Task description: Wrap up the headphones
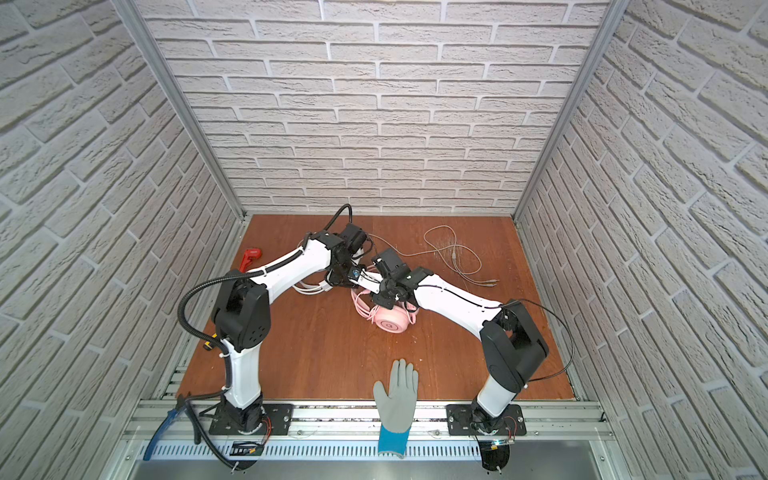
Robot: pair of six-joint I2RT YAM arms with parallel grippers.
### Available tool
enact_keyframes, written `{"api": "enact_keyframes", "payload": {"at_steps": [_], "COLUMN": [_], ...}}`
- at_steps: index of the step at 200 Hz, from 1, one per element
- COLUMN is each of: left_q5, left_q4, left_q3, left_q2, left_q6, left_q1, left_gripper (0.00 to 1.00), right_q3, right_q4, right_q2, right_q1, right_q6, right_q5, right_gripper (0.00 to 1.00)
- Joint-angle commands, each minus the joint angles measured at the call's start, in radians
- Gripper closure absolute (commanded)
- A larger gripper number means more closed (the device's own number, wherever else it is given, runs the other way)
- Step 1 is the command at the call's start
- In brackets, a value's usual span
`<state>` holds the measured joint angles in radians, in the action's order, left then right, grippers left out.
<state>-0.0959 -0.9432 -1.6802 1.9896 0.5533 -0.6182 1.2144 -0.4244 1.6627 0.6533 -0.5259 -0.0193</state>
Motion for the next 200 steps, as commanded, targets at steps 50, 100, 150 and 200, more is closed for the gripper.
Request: {"api": "enact_keyframes", "payload": {"at_steps": [50, 100, 150, 200], "left_q5": [-0.07, -0.074, -0.085, -0.07], "left_q4": [-0.026, 0.01, 0.107, 0.213], "left_q3": [-0.05, -0.016, 0.069, 0.165], "left_q2": [-0.001, 0.012, 0.009, -0.003], "left_q6": [0.018, 0.042, 0.11, 0.209], "left_q1": [-0.006, 0.006, 0.023, 0.028], "left_gripper": [1.0, 1.0, 1.0, 1.0], "right_q3": [-0.004, -0.089, -0.19, -0.278], "right_q4": [-0.02, 0.046, 0.063, 0.038], "right_q2": [-0.041, -0.159, -0.312, -0.478], "right_q1": [-0.014, -0.026, -0.026, -0.025], "right_q6": [0.062, 0.091, 0.067, 0.039], "right_q5": [0.019, -0.016, -0.037, -0.124], "right_gripper": [0.65, 0.65, 0.65, 0.6]}}
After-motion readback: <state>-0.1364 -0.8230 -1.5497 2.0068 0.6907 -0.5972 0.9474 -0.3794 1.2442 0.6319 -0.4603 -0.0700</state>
